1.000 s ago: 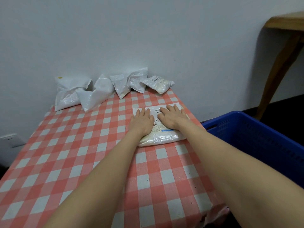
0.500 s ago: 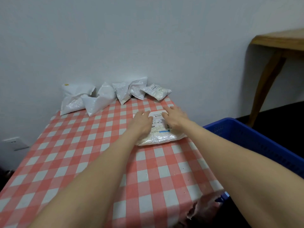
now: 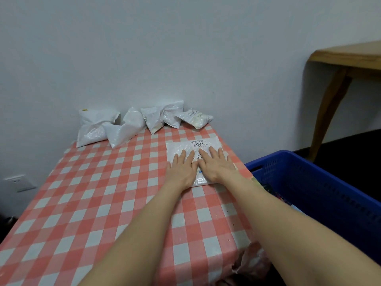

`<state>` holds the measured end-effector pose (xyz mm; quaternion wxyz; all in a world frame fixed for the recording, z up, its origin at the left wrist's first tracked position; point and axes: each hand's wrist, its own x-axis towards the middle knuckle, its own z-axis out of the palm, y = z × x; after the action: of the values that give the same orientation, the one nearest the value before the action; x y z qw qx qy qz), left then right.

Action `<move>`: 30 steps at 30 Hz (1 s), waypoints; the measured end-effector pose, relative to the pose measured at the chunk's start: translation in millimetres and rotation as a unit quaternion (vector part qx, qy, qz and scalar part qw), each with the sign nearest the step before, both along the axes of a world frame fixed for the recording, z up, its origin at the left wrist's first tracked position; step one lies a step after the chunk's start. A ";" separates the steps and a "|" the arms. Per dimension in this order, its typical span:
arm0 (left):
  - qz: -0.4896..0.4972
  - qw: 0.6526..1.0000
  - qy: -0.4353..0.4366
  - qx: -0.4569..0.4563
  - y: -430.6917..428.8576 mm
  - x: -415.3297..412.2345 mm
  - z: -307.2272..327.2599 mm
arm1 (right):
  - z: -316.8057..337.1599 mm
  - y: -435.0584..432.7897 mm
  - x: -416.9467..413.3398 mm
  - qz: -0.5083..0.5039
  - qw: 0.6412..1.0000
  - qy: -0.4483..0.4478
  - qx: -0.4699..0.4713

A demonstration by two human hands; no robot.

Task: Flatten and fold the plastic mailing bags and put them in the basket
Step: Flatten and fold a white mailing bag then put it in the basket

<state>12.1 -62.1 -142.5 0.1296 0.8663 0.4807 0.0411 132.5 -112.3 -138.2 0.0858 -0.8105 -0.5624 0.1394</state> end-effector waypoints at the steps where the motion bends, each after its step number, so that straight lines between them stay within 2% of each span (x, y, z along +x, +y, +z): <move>1: 0.002 1.000 -0.002 0.003 1.0 0.0 -0.4 | 0.0 0.6 -0.4 -0.001 1.000 -0.001 0.003; 30: 0.000 0.999 0.033 -0.019 4.6 2.3 -0.3 | 2.2 1.4 -1.2 -0.010 0.999 0.018 -0.030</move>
<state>14.4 -57.5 -142.8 0.1302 0.8647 0.4852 0.0035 131.2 -110.8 -136.0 0.0731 -0.8154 -0.5486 0.1696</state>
